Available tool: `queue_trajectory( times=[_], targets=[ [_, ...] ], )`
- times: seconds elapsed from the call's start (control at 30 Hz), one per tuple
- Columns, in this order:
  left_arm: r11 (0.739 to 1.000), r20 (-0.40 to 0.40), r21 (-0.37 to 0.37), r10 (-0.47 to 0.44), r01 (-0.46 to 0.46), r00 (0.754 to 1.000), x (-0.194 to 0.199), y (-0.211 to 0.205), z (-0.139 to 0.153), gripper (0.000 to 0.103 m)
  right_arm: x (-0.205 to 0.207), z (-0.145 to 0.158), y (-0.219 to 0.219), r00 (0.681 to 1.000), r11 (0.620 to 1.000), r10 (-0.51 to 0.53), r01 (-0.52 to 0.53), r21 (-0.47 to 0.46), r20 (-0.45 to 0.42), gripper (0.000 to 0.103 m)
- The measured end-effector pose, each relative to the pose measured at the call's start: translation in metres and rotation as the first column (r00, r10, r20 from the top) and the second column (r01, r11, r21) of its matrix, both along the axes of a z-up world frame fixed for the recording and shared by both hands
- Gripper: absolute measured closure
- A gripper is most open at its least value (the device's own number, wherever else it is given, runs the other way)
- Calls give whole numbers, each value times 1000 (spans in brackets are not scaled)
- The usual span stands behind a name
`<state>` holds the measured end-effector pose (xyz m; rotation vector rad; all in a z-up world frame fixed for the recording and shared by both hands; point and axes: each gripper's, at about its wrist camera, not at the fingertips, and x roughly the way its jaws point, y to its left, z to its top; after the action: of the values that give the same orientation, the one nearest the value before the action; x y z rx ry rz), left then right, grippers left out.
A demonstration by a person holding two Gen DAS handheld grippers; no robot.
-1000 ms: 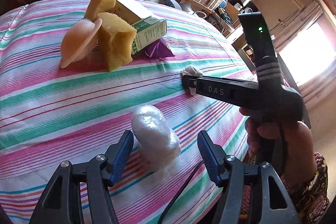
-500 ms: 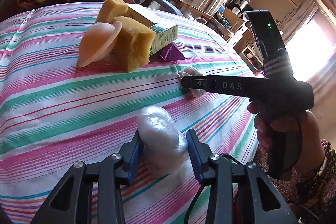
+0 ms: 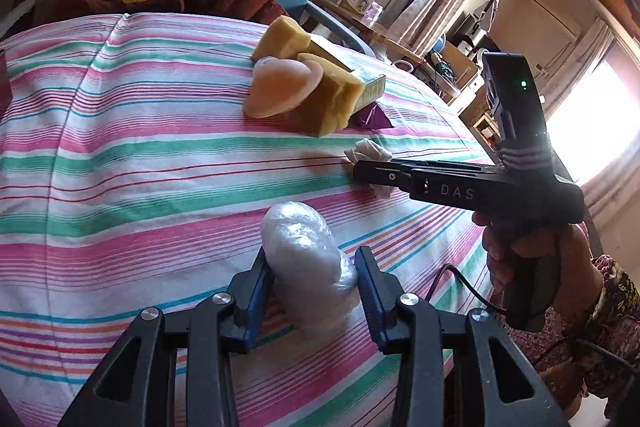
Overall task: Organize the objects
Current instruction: 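Grasp the white knotted cloth with the right tool while the left tool grasps the clear plastic bag, then carry the knotted cloth and plastic bag into the gold tray and open both tools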
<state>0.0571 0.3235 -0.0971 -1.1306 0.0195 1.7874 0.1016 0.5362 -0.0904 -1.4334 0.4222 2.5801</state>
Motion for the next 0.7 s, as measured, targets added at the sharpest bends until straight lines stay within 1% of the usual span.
queue_trajectory(
  times=[0.13,0.27,0.37,0.5,0.57,0.63,0.7],
  targets=[
    [1000,-11,5,30,-30,999,-4,-16,0,62,-7,-2,-9,999,999,41,-41,16,-7,73],
    [998,-15,7,63,-62,998,-9,-31,1,62,-7,-1,-16,997,997,73,-74,-9,-27,73],
    [996,-12,19,89,-89,996,-13,-44,4,62,-8,0,-26,992,993,120,-120,-1,-42,73],
    [991,-16,48,128,-127,992,-20,-63,15,62,-6,2,-41,983,984,178,-177,20,-53,73],
    [988,-28,62,142,-140,990,-22,-71,21,62,-5,1,-46,980,981,195,-194,18,-47,73],
    [986,-46,77,152,-148,987,-24,-79,29,62,-5,-1,-52,977,977,209,-207,46,-44,72],
    [982,-60,88,171,-165,983,-27,-88,36,62,-5,-1,-54,976,976,214,-212,54,-45,72]
  ],
)
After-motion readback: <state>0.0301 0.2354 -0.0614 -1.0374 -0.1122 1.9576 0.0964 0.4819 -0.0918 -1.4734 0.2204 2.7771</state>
